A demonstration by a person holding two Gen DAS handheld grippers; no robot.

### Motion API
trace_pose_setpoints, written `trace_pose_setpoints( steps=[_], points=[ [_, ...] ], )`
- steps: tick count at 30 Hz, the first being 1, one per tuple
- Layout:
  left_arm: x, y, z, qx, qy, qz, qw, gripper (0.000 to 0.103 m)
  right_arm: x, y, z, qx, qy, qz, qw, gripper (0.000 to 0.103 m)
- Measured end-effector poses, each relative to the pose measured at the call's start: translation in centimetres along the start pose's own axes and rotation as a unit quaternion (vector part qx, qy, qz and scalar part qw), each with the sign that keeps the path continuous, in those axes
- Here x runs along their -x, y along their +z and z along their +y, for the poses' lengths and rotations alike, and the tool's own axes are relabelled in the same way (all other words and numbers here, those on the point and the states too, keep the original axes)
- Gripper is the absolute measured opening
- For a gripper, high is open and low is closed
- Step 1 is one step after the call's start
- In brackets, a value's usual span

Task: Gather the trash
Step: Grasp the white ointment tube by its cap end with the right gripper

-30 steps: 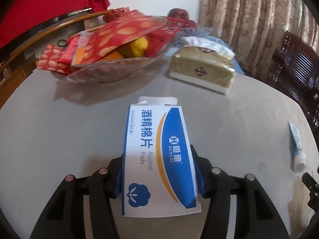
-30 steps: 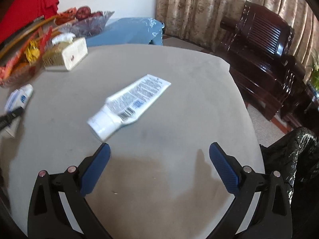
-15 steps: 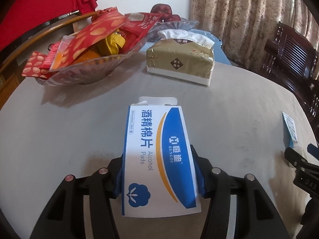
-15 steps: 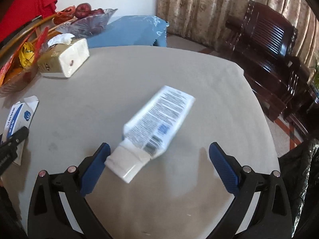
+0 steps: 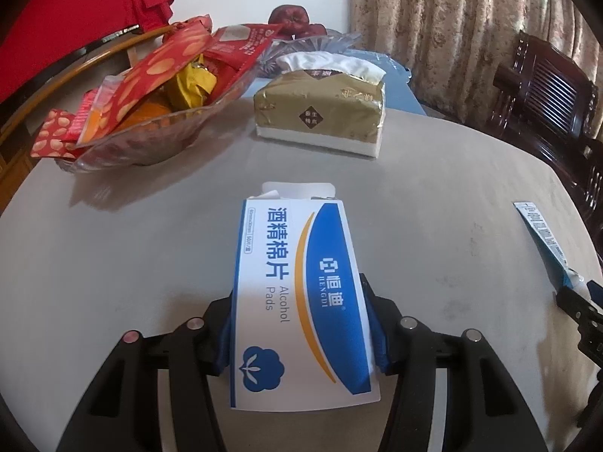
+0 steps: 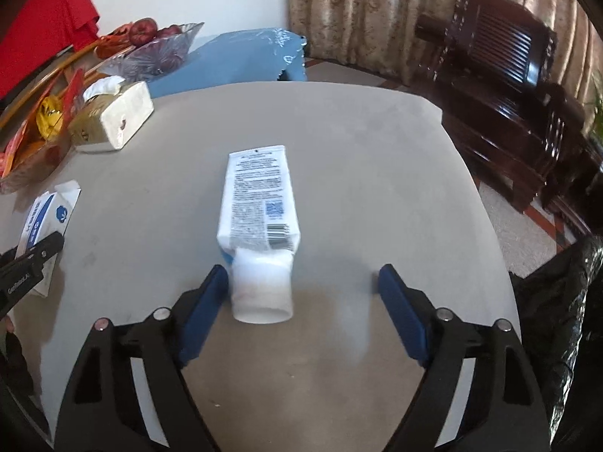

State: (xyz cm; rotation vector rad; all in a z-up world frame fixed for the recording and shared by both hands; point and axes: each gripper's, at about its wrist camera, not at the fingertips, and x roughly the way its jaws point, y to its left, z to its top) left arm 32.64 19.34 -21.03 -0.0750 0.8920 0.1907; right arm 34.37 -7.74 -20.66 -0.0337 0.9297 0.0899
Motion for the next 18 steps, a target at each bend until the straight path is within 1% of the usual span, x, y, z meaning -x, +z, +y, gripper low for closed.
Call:
trace_pose_setpoints(
  steps=[3, 4, 6, 7, 8, 12, 14, 18],
  points=[
    [-0.1, 0.0, -0.1, -0.003, 0.002, 0.002, 1.0000, 0.055, 0.0, 0.0, 0.5, 0.010, 0.004, -0.001, 1.000, 0.070],
    [-0.1, 0.0, -0.1, -0.004, 0.003, 0.002, 1.0000, 0.055, 0.1, -0.1, 0.7, 0.014, 0.008, -0.003, 1.000, 0.063],
    [0.0, 0.0, -0.2, -0.005, 0.005, 0.002, 1.0000, 0.055, 0.2, -0.1, 0.9, 0.018, 0.016, -0.005, 1.000, 0.046],
    [0.0, 0.0, -0.2, -0.006, 0.005, 0.002, 1.0000, 0.055, 0.3, -0.1, 1.0, 0.019, 0.023, -0.005, 1.000, 0.041],
    [0.0, -0.1, -0.2, -0.007, 0.007, 0.001, 1.0000, 0.055, 0.4, -0.1, 1.1, 0.021, 0.027, -0.006, 0.999, 0.031],
    [0.5, -0.3, -0.7, -0.012, 0.007, -0.005, 0.9999, 0.055, 1.1, -0.3, 1.0, 0.027, 0.038, -0.002, 0.999, 0.030],
    [1.2, -0.6, -1.0, -0.010, 0.001, -0.007, 0.9999, 0.055, 2.0, -0.5, 1.0, 0.033, 0.038, -0.010, 0.999, 0.030],
    [3.5, -1.7, -2.5, -0.014, -0.019, -0.024, 0.9994, 0.055, 4.7, -0.7, 0.6, 0.044, 0.045, -0.030, 0.998, 0.030]
  ],
)
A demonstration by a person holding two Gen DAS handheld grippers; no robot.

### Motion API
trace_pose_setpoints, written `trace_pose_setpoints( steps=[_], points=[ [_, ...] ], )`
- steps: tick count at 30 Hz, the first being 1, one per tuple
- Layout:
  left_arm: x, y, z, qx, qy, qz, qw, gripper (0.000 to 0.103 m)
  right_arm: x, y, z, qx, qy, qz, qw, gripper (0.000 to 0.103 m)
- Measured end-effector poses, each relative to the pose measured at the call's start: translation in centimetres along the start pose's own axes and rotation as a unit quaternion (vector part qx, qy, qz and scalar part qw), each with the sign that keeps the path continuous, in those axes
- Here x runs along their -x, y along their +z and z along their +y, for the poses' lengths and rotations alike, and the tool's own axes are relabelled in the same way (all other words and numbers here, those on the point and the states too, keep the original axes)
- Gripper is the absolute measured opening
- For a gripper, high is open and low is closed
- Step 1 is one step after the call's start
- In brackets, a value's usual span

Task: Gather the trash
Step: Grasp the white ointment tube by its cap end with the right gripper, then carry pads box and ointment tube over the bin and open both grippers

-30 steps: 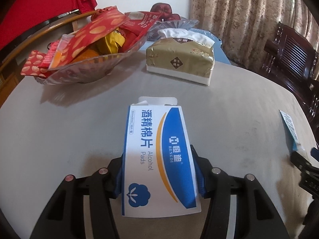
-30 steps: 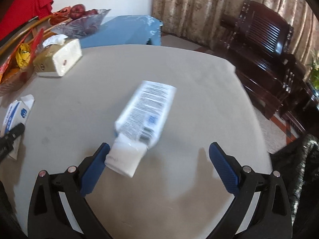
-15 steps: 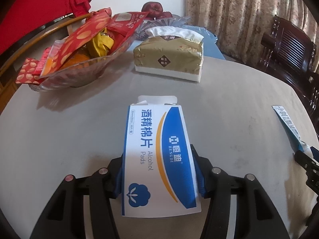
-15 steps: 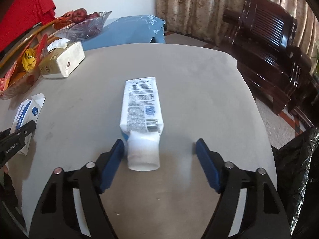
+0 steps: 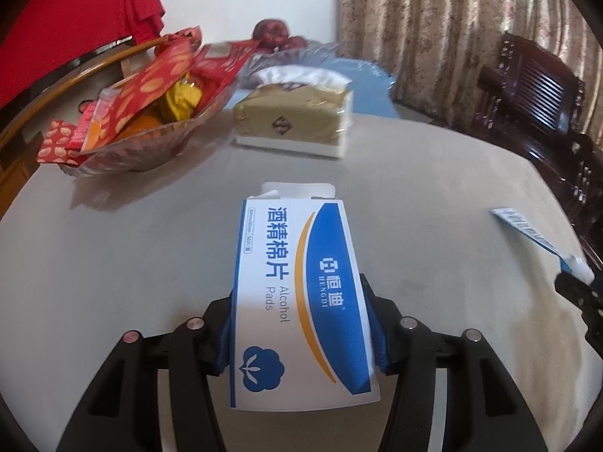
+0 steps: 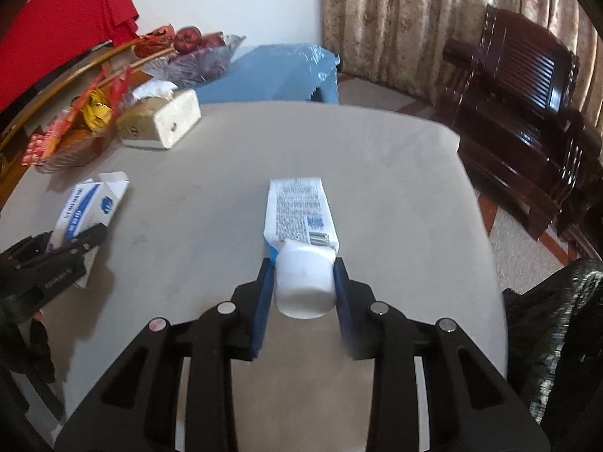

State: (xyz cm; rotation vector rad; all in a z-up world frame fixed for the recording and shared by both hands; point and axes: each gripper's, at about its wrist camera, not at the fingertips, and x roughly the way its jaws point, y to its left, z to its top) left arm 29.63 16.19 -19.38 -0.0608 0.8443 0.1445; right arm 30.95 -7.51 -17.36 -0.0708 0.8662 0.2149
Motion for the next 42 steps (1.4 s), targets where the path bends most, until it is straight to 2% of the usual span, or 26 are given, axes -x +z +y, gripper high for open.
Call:
trace_pose_setpoints(
  steps=[5, 9, 13, 16, 18, 20, 25, 27, 33, 42],
  points=[
    [2.7, -0.7, -2.4, -0.013, -0.017, -0.004, 0.9998, 0.055, 3.0, -1.0, 0.0, 0.014, 0.012, -0.009, 1.000, 0.030],
    [3.7, -1.7, -3.7, -0.024, -0.027, 0.002, 0.9993, 0.055, 3.7, -3.2, 0.3, 0.022, 0.021, 0.009, 0.999, 0.030],
    [3.6, -3.0, -4.1, -0.032, -0.021, 0.016, 0.9991, 0.055, 2.5, -5.2, -0.1, 0.007, 0.034, 0.040, 0.999, 0.031],
    [3.5, -3.5, -3.6, -0.027, -0.015, 0.022, 0.9993, 0.055, 2.0, -5.7, -0.3, -0.004, 0.043, 0.052, 0.998, 0.037],
    [3.5, -3.6, -3.5, -0.025, -0.011, 0.023, 0.9994, 0.055, 2.1, -5.5, -0.4, -0.013, 0.052, 0.047, 0.997, 0.055],
    [3.6, -3.6, -3.4, -0.024, -0.010, 0.023, 0.9994, 0.055, 1.9, -5.3, -0.5, -0.020, 0.056, 0.048, 0.997, 0.057],
    [3.8, -3.3, -3.6, -0.028, -0.010, 0.017, 0.9994, 0.055, 0.8, -4.9, -0.8, -0.040, 0.051, 0.052, 0.997, 0.057],
    [3.8, -3.3, -3.8, -0.028, -0.011, 0.017, 0.9994, 0.055, 0.6, -4.6, -0.8, -0.040, 0.055, 0.053, 0.996, 0.043],
    [3.7, -3.4, -4.0, -0.028, -0.015, 0.019, 0.9993, 0.055, 1.2, -4.6, -0.4, -0.027, 0.051, 0.051, 0.997, 0.042],
    [5.2, -3.0, -4.8, -0.035, -0.022, 0.006, 0.9991, 0.055, 4.6, -4.0, -0.8, -0.015, 0.059, 0.026, 0.998, 0.042]
  ],
)
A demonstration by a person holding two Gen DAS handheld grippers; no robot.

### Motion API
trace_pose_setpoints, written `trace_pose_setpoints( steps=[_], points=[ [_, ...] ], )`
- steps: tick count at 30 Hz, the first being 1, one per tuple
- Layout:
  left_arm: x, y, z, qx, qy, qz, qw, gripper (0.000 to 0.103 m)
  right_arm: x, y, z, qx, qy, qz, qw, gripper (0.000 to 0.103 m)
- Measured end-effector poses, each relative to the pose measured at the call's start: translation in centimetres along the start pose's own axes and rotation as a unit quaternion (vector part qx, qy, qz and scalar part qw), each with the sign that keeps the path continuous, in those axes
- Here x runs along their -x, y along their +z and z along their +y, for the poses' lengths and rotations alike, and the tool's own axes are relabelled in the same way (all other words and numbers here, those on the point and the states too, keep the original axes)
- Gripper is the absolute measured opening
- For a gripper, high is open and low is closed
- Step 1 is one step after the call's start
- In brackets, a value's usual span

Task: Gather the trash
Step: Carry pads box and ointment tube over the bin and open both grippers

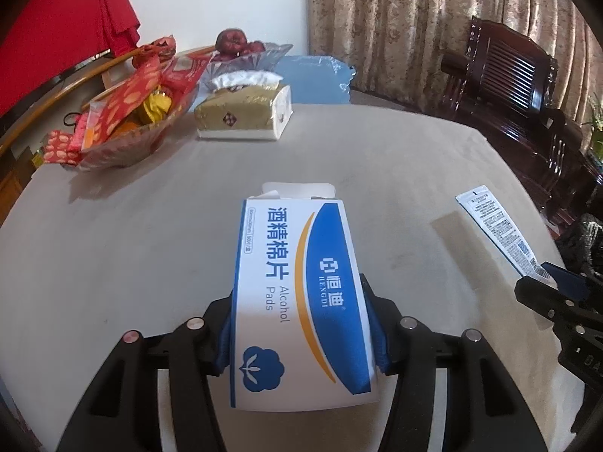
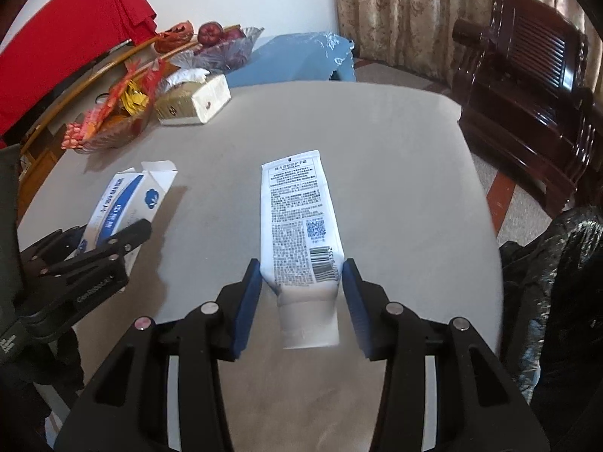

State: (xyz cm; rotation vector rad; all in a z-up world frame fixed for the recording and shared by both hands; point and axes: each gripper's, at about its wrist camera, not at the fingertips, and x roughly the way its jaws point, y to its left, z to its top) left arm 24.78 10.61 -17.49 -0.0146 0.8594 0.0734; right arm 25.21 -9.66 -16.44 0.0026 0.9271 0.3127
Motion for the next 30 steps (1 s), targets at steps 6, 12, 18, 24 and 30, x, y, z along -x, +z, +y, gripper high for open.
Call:
trace_pose_setpoints(
  steps=[6, 12, 18, 24, 30],
  points=[
    [2.2, 0.7, -1.4, -0.012, -0.012, -0.026, 0.9995, 0.055, 3.2, -0.2, -0.6, 0.008, 0.004, -0.015, 1.000, 0.042],
    [4.9, 1.1, -3.8, -0.026, -0.026, -0.054, 0.9979, 0.055, 6.5, -0.9, -2.7, -0.016, 0.001, -0.030, 0.999, 0.042],
    [8.2, 1.2, -6.4, -0.030, -0.046, -0.085, 0.9949, 0.055, 10.9, -1.8, -5.4, -0.038, -0.022, -0.061, 0.997, 0.042],
    [12.0, 1.6, -9.6, -0.046, -0.084, -0.120, 0.9882, 0.055, 15.5, -2.5, -8.0, -0.049, -0.050, -0.096, 0.993, 0.042],
    [14.2, 1.6, -13.5, -0.067, -0.120, -0.134, 0.9814, 0.055, 19.2, -4.1, -11.1, -0.067, -0.076, -0.119, 0.988, 0.042]
  ],
)
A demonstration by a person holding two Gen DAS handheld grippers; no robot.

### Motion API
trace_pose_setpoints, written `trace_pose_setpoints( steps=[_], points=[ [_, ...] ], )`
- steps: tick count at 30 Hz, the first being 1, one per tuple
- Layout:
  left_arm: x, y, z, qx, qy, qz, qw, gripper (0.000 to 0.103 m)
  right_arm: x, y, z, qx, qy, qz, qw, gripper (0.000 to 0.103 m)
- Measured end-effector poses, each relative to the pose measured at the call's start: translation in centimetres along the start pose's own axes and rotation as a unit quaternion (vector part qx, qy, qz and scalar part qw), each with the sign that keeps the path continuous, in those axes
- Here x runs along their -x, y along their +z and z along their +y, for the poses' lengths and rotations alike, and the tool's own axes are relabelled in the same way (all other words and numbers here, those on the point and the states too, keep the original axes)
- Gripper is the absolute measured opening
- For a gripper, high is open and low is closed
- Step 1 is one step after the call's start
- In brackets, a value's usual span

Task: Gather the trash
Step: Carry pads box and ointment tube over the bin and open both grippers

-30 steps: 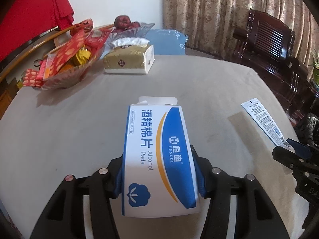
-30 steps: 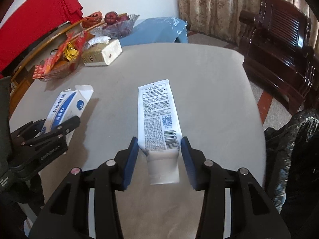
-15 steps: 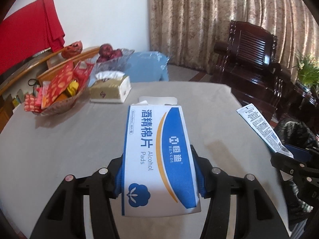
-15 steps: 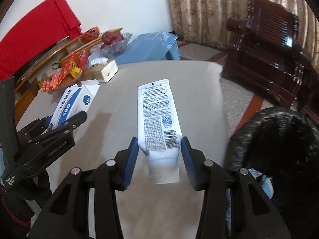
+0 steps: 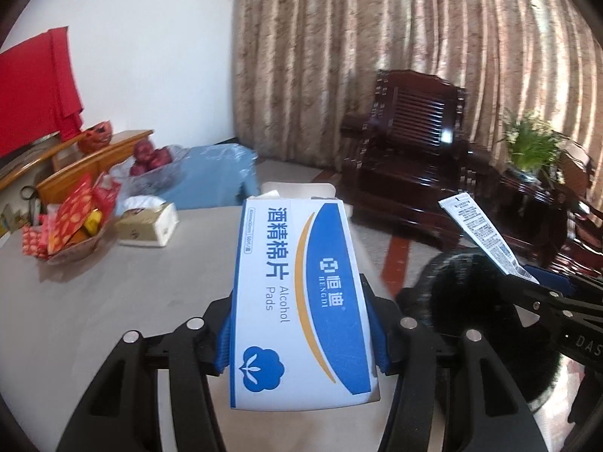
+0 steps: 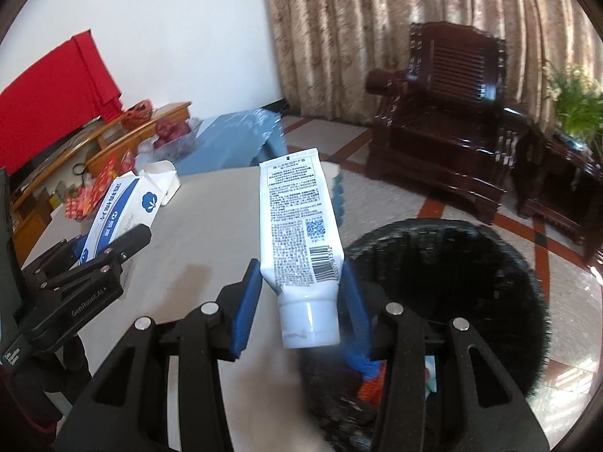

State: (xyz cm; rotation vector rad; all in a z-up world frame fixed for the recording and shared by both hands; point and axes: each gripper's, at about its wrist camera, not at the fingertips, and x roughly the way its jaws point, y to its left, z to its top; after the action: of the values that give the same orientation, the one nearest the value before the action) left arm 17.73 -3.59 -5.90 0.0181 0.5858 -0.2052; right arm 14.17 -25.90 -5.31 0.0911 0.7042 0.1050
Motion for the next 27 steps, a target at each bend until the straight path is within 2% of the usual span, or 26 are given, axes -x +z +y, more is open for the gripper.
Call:
trace_pose_setpoints(
  steps=[13, 21, 27],
  points=[
    [-1.2, 0.4, -10.1, -0.056, -0.078, -0.005, 0.9954, 0.055, 4.8, -2.3, -8.9, -0.051, -0.074, -0.031, 0.995, 0.042],
    [-4.4, -0.3, -15.4, -0.086, -0.121, 0.014, 0.9888, 0.055, 3.2, -4.6, -13.6, -0.081, -0.111, -0.008, 0.990, 0.042],
    [-7.8, -1.1, -18.6, -0.098, -0.134, 0.038, 0.9854, 0.055, 0.3, -6.2, -16.3, -0.101, -0.131, 0.019, 0.986, 0.042]
  ],
)
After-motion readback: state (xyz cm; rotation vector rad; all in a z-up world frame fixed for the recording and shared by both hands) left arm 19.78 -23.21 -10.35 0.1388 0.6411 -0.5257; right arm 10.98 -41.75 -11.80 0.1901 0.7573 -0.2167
